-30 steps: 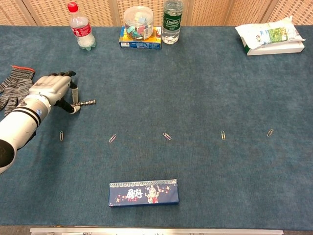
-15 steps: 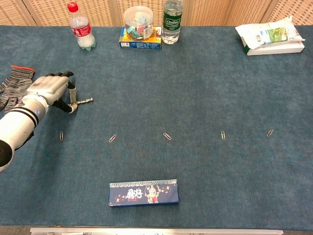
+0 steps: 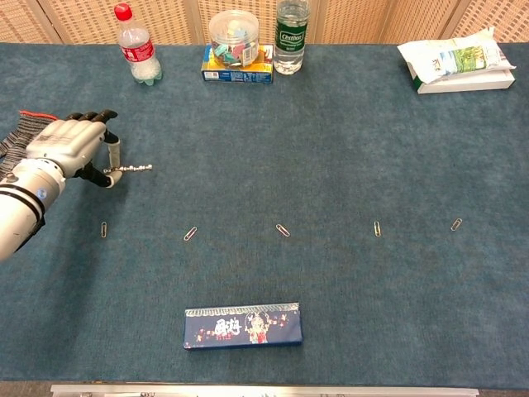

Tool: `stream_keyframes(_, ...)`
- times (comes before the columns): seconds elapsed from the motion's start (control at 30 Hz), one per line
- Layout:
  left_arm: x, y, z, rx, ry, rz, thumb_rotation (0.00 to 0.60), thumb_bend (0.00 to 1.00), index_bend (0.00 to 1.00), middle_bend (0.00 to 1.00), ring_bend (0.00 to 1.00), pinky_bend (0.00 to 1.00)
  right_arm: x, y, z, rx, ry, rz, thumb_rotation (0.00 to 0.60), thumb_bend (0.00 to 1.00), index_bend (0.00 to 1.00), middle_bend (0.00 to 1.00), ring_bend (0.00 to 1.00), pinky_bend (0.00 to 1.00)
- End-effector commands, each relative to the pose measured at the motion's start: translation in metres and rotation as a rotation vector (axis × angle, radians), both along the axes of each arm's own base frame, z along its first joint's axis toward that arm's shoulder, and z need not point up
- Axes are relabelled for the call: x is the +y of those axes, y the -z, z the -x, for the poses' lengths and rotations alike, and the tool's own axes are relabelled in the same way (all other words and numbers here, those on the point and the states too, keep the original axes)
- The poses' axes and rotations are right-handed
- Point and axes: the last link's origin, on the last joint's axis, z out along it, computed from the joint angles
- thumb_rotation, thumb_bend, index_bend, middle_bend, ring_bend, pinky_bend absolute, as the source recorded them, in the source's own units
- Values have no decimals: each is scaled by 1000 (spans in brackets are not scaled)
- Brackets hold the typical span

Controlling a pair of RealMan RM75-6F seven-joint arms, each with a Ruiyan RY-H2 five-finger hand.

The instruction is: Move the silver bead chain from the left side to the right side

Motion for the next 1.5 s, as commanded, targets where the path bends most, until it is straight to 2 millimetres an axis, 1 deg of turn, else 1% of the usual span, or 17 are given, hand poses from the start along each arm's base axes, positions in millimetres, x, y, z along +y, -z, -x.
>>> stream_keyframes(0.03, -7, -6, 0, 7, 22, -5, 600, 431, 540, 50, 0, 0, 0, 0, 0, 0, -1, -1, 600, 252, 300, 308, 230, 347)
stream_keyframes(0.2, -19, -15, -1, 19, 61, -9, 600, 431, 541, 51, 0, 0, 0, 0, 0, -1, -1, 2, 600, 253, 300, 308, 230, 347)
stream_keyframes(0.5, -51, -29, 5, 52, 124, 11, 600, 431, 541, 51, 0, 0, 1, 0, -1, -1, -4, 1, 600, 253, 300, 308, 231, 347)
stream_keyframes(0.7, -69, -33, 17, 90, 153, 39, 600, 431, 543, 52, 0, 0, 2, 0, -1, 0, -5, 2, 600, 252, 300, 308, 230, 347)
stream_keyframes(0.83, -78, -34, 25, 108, 160, 52, 600, 432, 544, 52, 0, 0, 1, 1, -1, 3, -5, -2, 600, 252, 300, 308, 230, 347)
stream_keyframes(1.0, -80, -33, 36, 127, 137, 57, 600, 432, 545, 53, 0, 0, 1, 2, -1, 4, -2, -4, 600, 252, 300, 308, 230, 347)
stream_keyframes(1.27, -86, -31, 47, 138, 117, 66, 600, 432, 546, 53, 0, 0, 1, 3, -1, 5, -2, -6, 600, 252, 299, 308, 230, 347)
stream_keyframes(1.5, -91, -33, 48, 109, 117, 61, 600, 432, 547, 58, 0, 0, 1, 3, -1, 5, -3, -6, 600, 252, 300, 308, 230, 347)
